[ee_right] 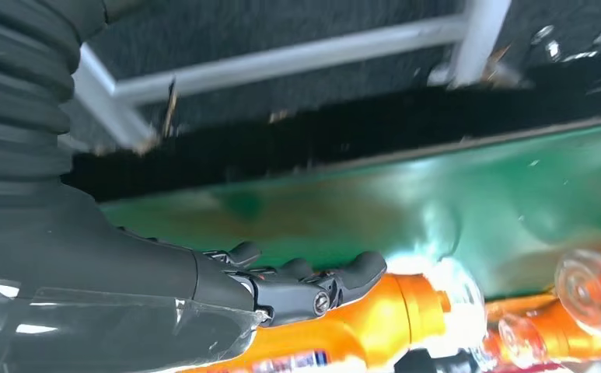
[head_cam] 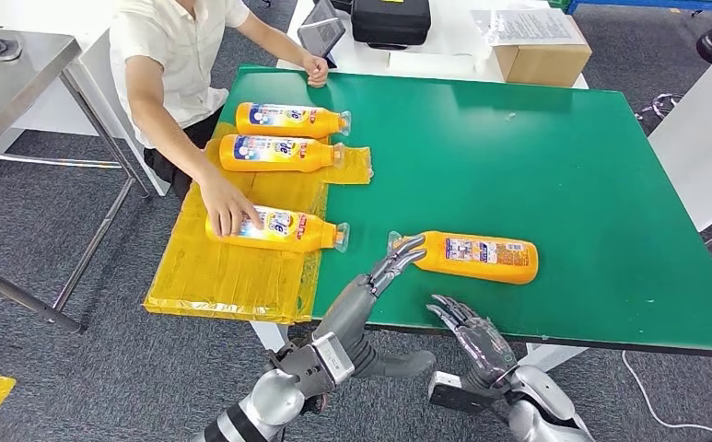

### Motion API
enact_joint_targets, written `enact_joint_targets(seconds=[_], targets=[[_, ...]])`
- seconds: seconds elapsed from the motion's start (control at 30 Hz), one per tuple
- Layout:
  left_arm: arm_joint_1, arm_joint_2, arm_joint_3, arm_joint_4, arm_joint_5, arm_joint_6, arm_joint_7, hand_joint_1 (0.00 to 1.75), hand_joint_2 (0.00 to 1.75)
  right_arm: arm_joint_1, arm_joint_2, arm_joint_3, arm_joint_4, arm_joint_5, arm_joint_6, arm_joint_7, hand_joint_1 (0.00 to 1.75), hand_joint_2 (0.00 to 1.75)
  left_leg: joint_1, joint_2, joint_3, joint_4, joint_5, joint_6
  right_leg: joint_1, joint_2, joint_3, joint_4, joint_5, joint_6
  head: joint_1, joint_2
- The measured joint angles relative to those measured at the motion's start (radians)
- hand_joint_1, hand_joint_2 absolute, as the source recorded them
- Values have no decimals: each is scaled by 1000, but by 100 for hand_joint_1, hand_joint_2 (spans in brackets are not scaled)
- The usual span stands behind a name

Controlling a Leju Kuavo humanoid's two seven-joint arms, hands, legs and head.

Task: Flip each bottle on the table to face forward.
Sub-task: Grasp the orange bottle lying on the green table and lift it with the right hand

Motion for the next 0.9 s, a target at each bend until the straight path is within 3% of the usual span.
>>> enact_joint_targets(seconds=[0.3,0.57,0.7,0.9], targets=[[-12,-5,-11,28,5,-11,0,0,175,24,5,33,-8,-74,46,-3,0,175,0,0,0,0,-1,0,0,0,0,0,-1,-1,0,0],[-24,-5,-26,36,4,-8,-6,0,175,54,-10,121,-99,-208,-6,-4,0,175,0,0,0,0,-2,-1,0,0,0,0,-2,-1,0,0],[-26,-5,-28,40,4,-6,-7,0,175,58,-16,142,-125,-175,-46,-5,0,175,0,0,0,0,-2,-1,0,0,0,0,-2,-1,0,0],[-33,-16,-31,41,7,11,-1,0,175,58,-1,130,-167,-24,-147,-5,0,175,0,0,0,0,-2,-1,0,0,0,0,-2,-1,0,0]])
